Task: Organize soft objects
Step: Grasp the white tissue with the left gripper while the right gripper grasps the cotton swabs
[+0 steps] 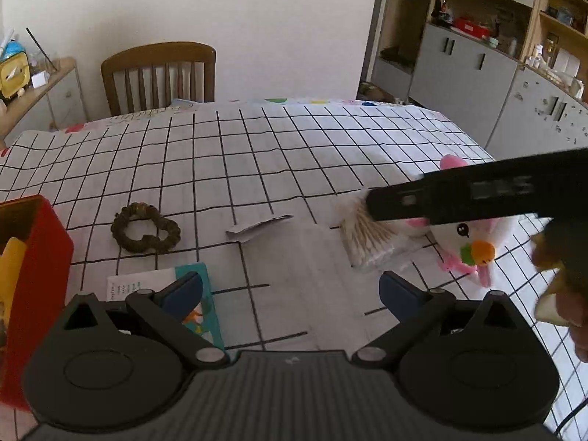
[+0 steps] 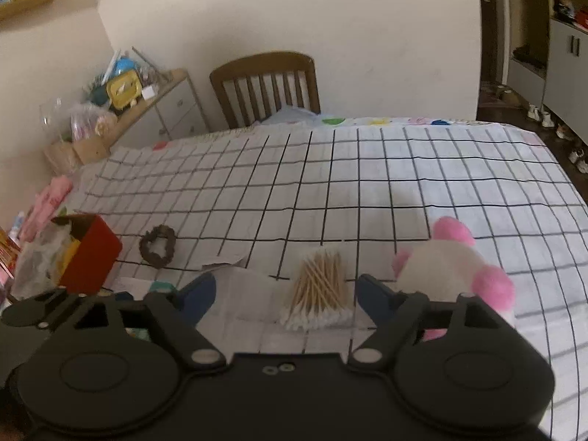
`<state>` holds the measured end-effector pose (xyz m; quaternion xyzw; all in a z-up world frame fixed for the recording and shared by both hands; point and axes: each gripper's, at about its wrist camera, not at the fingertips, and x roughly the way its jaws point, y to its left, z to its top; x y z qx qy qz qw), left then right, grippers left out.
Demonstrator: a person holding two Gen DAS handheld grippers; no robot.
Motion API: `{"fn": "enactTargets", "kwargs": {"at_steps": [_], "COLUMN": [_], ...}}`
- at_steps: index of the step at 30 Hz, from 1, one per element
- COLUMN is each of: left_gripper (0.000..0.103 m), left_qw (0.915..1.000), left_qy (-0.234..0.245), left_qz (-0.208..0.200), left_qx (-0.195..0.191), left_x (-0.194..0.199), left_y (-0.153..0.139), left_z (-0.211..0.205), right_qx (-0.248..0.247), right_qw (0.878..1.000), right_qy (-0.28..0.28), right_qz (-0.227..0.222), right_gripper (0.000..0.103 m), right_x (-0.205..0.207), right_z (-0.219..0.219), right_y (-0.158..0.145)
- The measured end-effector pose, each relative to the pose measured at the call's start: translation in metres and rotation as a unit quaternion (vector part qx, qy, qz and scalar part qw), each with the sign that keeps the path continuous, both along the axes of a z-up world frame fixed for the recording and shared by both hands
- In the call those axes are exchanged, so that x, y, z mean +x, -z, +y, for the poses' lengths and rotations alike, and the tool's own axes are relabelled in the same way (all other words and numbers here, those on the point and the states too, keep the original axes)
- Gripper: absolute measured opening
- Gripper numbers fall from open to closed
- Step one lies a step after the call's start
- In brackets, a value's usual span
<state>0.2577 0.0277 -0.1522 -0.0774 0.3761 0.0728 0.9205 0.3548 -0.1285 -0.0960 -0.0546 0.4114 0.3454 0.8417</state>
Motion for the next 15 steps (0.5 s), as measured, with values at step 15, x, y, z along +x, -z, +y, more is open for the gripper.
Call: {"fn": "enactTargets", "kwargs": {"at_steps": [15], "left_gripper": [0.076], "left_qw": [0.9975], "left_qy": [-0.021], "left_qz": [0.049], "left_qx": [-0.045], "left_x": [0.025], "left_y": [0.029], "left_z": [-0.001], "right_qx": [-0.055], "right_qw": [0.998], "right_qy": [-0.022], "right_qz": [0.015], "right_gripper": [0.054], "right_x": [0.038], "right_z": [0.032], "right_y": [0.036]}}
